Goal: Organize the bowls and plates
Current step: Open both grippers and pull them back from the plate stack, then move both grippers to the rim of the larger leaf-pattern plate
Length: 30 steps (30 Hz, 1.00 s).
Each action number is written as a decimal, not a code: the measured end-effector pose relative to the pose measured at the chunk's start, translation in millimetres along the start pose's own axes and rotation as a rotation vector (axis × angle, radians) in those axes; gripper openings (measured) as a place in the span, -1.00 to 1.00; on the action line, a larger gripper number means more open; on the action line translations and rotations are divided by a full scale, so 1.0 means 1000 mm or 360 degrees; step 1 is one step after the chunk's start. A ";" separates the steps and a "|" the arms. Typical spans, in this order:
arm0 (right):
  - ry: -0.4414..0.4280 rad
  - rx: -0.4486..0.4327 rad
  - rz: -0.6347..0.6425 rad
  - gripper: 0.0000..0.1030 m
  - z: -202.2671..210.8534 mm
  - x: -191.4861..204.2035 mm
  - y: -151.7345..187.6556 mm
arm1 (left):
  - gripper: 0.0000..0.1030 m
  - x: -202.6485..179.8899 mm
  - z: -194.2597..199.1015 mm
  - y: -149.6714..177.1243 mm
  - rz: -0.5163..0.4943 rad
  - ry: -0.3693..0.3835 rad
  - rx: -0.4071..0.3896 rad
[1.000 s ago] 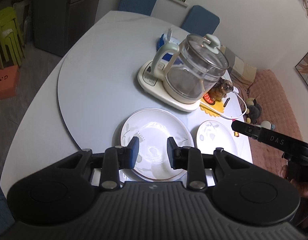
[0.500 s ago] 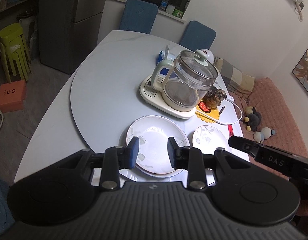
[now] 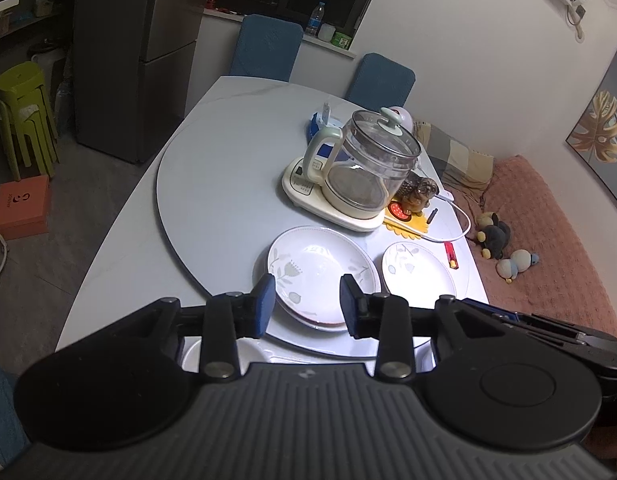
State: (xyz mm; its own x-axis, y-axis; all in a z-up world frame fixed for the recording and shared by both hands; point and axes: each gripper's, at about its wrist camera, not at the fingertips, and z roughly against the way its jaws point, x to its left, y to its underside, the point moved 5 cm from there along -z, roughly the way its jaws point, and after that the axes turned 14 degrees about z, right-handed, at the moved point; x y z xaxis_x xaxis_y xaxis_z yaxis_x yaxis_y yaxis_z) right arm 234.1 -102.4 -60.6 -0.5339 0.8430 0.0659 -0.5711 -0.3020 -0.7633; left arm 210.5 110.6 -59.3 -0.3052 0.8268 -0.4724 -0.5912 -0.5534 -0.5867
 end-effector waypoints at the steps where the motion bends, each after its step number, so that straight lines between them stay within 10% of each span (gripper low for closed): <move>1: 0.0005 0.0009 -0.0004 -0.58 0.002 0.004 0.003 | -0.21 0.001 0.003 0.003 -0.0010 0.0003 0.0001; 12: 0.0220 -0.0010 -0.0057 -0.43 0.031 0.014 0.022 | 0.28 0.012 0.023 0.020 -0.0096 0.0103 0.0048; 15: 0.0311 -0.0034 -0.0071 -0.22 0.042 0.008 0.027 | 0.38 0.010 0.023 0.025 -0.0121 0.0130 0.0067; 20: 0.0444 -0.0034 -0.0140 0.74 0.058 -0.007 0.040 | 0.78 0.005 0.019 0.032 -0.0157 0.0146 0.0091; 30: 0.0529 0.0003 -0.0209 0.74 0.068 -0.032 0.058 | 0.82 -0.021 0.001 0.040 -0.0219 0.0161 0.0115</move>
State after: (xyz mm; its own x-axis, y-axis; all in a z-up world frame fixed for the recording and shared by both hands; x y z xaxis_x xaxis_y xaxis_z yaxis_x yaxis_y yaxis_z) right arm 175.6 -177.4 -63.1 -0.2241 0.9733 -0.0498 -0.6228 -0.1823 -0.7608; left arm 192.9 71.3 -72.1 -0.1433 0.8779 -0.4570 -0.6751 -0.4243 -0.6034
